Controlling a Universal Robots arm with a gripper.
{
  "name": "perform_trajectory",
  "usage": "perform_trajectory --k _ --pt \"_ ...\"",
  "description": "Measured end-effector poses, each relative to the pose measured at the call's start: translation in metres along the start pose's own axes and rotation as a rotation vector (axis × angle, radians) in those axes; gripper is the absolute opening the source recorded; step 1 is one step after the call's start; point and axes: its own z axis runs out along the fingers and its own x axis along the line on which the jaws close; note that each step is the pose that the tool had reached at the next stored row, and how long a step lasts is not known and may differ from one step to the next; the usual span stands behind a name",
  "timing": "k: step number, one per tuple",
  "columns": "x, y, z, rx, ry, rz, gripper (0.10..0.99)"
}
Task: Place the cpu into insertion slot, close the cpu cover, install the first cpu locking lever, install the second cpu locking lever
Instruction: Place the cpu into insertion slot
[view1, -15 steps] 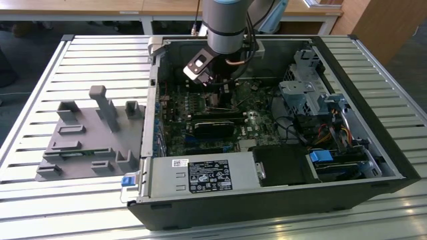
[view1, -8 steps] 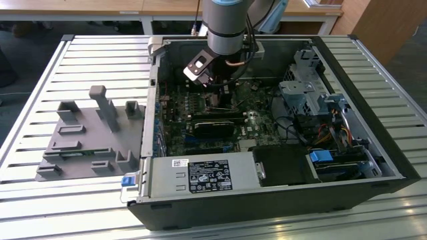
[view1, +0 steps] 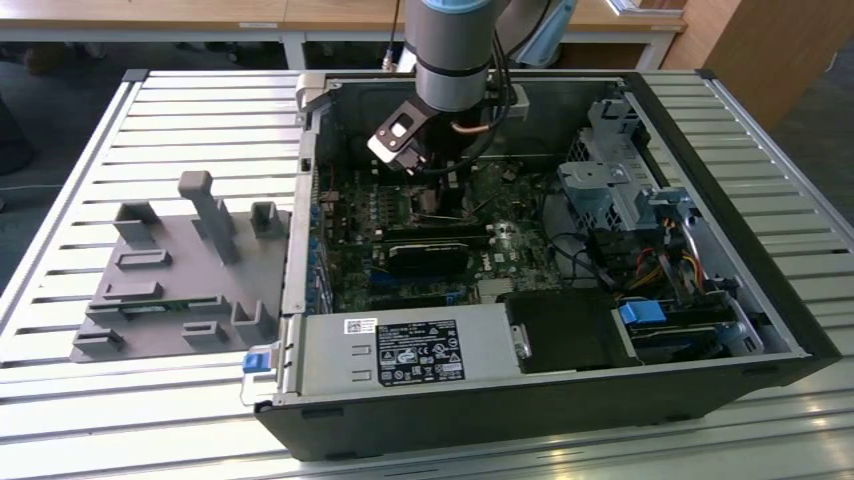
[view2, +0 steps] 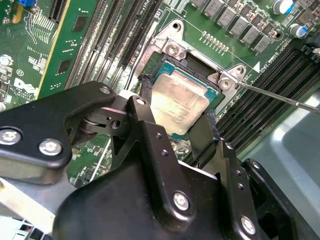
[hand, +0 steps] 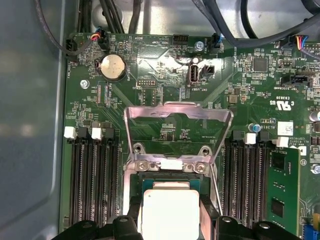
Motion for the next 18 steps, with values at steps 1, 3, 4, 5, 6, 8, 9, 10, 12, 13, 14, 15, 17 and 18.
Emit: perform_trajectory --k 1,3,4,5,6,8,9,10,12,13,14,15,17,18 --pt "0.0002 0.0001 0.0003 0.000 0.0000 0.001 0.537" --pt "0.0008 0.0001 0.0009 0.000 -0.0001 0.002 0.537" --pt "0.0011 0.0001 0.0014 0.000 -0.0001 0.003 0.537" --pt "0.0015 0.0001 0.0019 0.000 -0.0001 0.004 0.537" --pt "0.0018 0.0000 0.0025 0.000 -0.0004 0.004 0.537" --pt "0.0022 0.0001 0.0034 0.000 -0.0014 0.005 0.537" --pt "0.0022 0.0001 0.0034 0.000 -0.0016 0.005 0.537" --pt "0.0022 0.0000 0.0034 0.000 -0.0016 0.005 0.537" --pt "0.0022 0.0000 0.0036 0.000 -0.0013 0.005 0.537" --pt "0.0023 0.0000 0.0036 0.000 -0.0012 0.005 0.537" --pt "0.0023 0.0001 0.0035 0.000 -0.0011 0.005 0.537" --pt "0.0023 0.0001 0.0032 0.000 -0.0007 0.005 0.537" --pt "0.0024 0.0001 0.0023 0.000 -0.0010 0.006 0.537" --pt "0.0023 0.0001 0.0020 0.000 -0.0010 0.007 0.537"
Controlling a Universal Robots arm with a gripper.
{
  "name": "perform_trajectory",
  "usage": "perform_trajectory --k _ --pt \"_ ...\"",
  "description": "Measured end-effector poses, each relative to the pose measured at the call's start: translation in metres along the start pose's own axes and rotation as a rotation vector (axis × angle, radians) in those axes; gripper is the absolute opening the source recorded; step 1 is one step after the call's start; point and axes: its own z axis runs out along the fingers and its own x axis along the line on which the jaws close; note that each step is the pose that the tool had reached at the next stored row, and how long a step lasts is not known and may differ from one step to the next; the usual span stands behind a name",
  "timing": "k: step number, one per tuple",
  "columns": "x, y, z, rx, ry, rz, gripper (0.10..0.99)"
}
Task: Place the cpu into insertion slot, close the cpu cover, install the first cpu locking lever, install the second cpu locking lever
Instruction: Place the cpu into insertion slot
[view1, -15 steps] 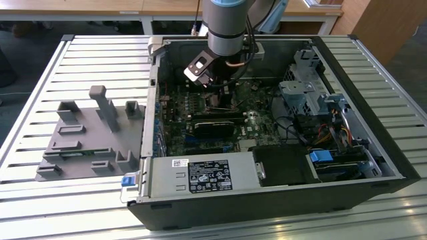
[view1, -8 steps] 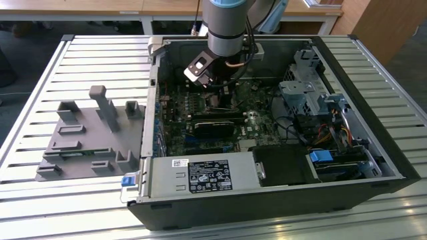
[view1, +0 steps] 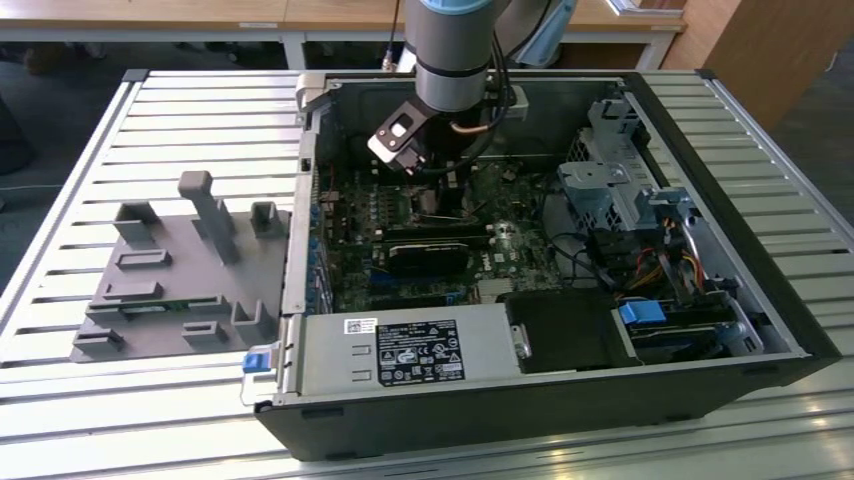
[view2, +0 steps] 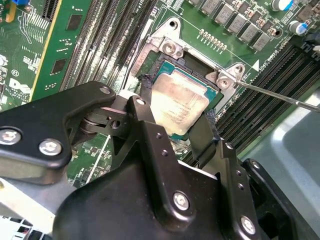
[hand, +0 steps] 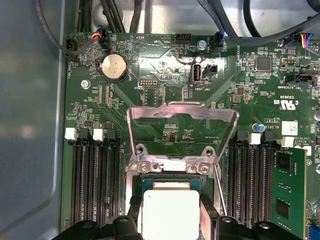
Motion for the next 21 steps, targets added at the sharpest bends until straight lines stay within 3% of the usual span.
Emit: perform_trajectory --k 21 --pt "-0.0002 0.0001 0.0025 0.000 -0.0005 0.024 0.537"
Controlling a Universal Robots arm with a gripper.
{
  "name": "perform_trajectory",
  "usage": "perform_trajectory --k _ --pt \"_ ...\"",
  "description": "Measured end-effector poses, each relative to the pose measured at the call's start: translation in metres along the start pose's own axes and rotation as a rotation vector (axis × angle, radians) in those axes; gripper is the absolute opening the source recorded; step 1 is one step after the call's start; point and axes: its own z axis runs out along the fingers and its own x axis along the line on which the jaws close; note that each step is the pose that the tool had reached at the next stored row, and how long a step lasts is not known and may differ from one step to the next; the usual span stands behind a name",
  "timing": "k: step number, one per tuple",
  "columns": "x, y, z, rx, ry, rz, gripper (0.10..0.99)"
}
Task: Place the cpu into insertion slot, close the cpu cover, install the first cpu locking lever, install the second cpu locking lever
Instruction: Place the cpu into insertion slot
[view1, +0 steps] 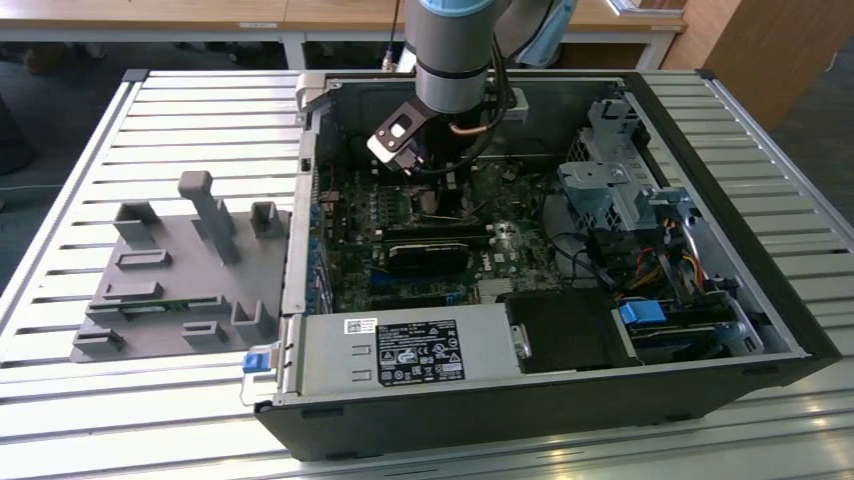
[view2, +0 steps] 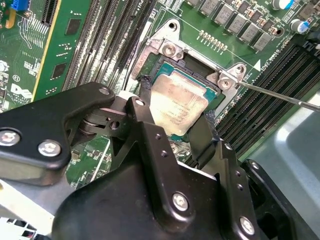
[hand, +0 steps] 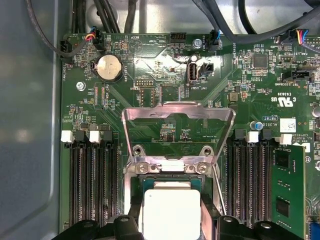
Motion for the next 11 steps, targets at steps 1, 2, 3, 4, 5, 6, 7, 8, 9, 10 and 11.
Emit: perform_trajectory --k 1,2,3,4,5,6,7,8,9,10,11 --pt "0.0002 0.0001 0.0003 0.000 0.0008 0.000 0.549" --pt "0.0001 0.0001 0.0003 0.000 0.0005 0.000 0.549" --pt "0.0001 0.0000 0.0002 0.000 0.0002 0.000 0.549" --pt "-0.0001 0.0000 0.0000 0.000 -0.0002 0.000 0.612" --pt "-0.0001 0.0000 0.0000 0.000 -0.0003 0.000 0.612" --pt "0.0000 0.0000 0.0000 0.000 -0.0003 0.000 0.612" --pt "-0.0001 0.0000 0.0000 0.000 -0.0004 0.000 0.612" --pt "-0.0001 0.0000 0.0000 0.000 -0.0004 0.000 0.612" --pt "0.0000 0.0000 -0.0002 0.000 -0.0005 0.000 0.612" --pt "-0.0001 0.0000 -0.0008 0.000 -0.0005 0.000 0.612" --pt "-0.0001 0.0000 -0.0017 0.000 -0.0005 0.000 0.612"
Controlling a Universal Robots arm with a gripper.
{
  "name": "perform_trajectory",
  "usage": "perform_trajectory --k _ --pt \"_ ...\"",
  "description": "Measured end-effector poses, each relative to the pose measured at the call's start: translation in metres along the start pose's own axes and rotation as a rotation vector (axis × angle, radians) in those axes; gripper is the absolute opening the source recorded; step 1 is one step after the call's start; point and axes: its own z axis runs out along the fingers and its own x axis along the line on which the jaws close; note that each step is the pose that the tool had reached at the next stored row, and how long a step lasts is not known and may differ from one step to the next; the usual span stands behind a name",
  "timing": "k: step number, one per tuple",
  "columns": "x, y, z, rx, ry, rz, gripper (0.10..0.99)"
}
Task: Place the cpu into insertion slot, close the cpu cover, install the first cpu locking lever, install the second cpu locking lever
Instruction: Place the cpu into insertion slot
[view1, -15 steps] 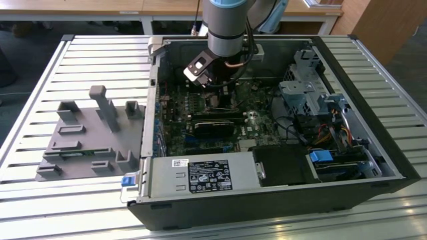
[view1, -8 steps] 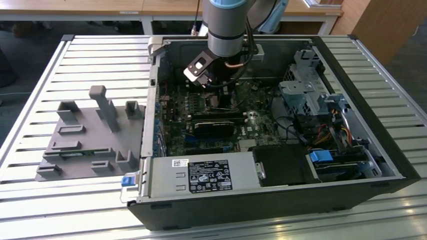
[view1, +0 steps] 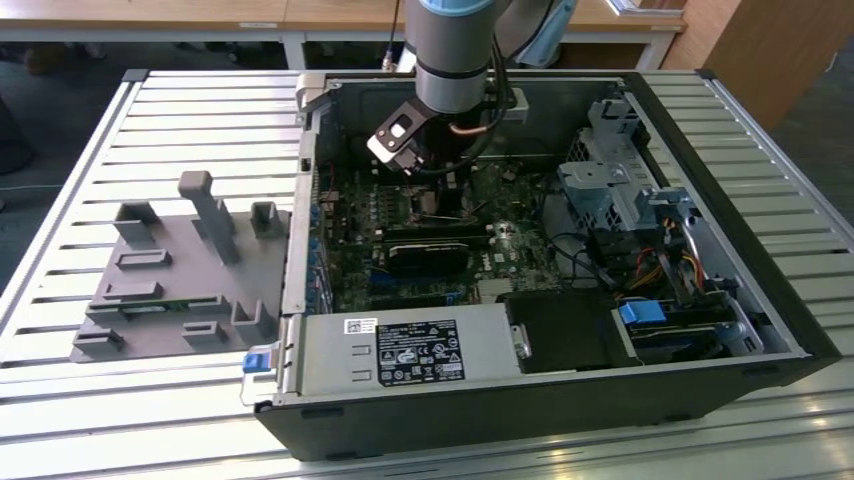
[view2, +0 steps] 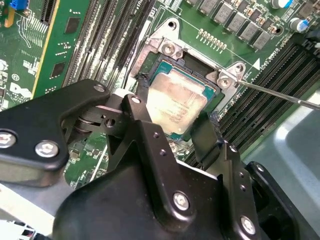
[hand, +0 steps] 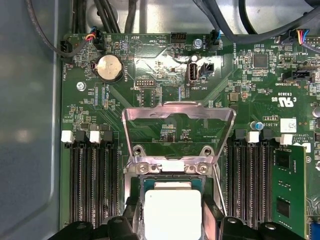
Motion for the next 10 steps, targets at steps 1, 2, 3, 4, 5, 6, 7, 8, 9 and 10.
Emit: perform_trajectory --k 1,2,3,4,5,6,7,8,9,10 --pt "0.0000 0.0001 -0.0013 0.000 0.0001 0.000 0.612" --pt "0.0000 0.0001 -0.0030 0.000 0.0000 0.000 0.612" --pt "0.0001 0.0001 -0.0049 0.000 0.0002 0.000 0.612" --pt "0.0001 0.0002 -0.0071 0.000 0.0002 0.000 0.612" --pt "0.0001 0.0002 -0.0090 0.000 0.0001 0.000 0.612" --pt "0.0001 0.0003 -0.0106 0.001 0.0000 0.000 0.612" --pt "0.0001 0.0005 -0.0120 0.001 0.0000 0.000 0.612" --pt "0.0001 0.0007 -0.0130 0.003 0.0001 0.000 0.596" --pt "0.0002 0.0010 -0.0137 0.005 0.0001 0.000 0.533" --pt "0.0002 0.0017 -0.0139 0.008 0.0002 0.000 0.533"
